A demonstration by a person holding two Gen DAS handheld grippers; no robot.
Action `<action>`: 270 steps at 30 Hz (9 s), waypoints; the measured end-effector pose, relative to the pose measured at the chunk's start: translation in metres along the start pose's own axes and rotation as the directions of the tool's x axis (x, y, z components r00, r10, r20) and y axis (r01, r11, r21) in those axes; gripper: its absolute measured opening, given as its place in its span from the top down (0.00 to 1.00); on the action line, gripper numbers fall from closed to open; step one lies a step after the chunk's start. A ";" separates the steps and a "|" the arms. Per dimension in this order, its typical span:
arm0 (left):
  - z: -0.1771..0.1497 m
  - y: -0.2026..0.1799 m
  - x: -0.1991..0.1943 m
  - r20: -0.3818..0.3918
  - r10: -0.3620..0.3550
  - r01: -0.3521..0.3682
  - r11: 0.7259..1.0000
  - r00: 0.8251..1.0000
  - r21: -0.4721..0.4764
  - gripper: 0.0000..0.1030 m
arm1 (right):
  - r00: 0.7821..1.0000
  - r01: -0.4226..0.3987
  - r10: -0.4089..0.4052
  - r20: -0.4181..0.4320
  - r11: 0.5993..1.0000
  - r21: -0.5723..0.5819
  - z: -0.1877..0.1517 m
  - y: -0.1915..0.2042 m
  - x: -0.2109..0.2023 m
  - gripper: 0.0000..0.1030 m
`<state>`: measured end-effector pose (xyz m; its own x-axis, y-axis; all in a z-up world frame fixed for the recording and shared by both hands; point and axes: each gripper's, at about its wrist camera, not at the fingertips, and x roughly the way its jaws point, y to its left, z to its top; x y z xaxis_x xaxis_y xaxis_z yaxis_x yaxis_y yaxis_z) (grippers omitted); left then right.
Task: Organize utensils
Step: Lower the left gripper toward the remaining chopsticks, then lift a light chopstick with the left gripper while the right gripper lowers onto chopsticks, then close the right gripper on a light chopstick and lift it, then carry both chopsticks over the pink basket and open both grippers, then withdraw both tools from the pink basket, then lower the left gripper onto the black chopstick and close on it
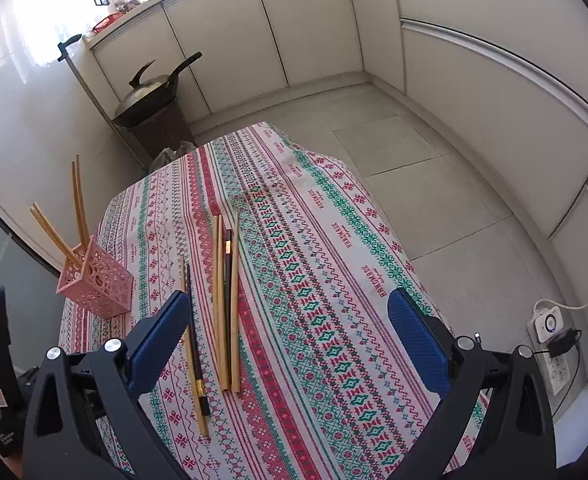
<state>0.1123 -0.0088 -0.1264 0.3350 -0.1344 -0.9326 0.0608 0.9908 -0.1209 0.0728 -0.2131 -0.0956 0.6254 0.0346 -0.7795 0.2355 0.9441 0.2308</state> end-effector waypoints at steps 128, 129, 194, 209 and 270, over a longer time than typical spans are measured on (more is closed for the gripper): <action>0.071 0.130 -0.236 0.691 0.112 0.108 0.958 0.714 -0.267 0.66 | 0.853 -0.500 0.513 0.101 0.856 -0.129 0.145 0.158 -0.091 0.95; 0.067 0.132 -0.242 0.699 0.125 0.104 0.955 0.704 -0.276 0.60 | 0.852 -0.500 0.513 0.101 0.856 -0.133 0.145 0.161 -0.090 0.95; 0.064 0.089 -0.200 0.600 0.266 -0.104 0.951 0.755 -0.290 0.07 | 0.956 -0.186 0.235 0.177 0.949 -0.253 0.082 0.178 -0.030 0.18; 0.018 0.060 -0.185 0.576 0.240 -0.136 0.966 0.782 -0.218 0.07 | 0.965 -0.109 0.165 0.205 0.960 -0.259 0.039 0.141 -0.044 0.07; -0.037 -0.044 0.030 0.012 0.084 -0.085 0.967 0.996 0.239 0.42 | 0.997 0.076 -0.076 0.022 0.997 -0.029 -0.012 -0.001 -0.028 0.07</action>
<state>0.0848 -0.0562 -0.1616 0.3499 -0.0503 -0.9354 0.2551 0.9659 0.0434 0.0460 -0.2109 -0.0814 0.6218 -0.0440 -0.7819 0.2606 0.9531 0.1536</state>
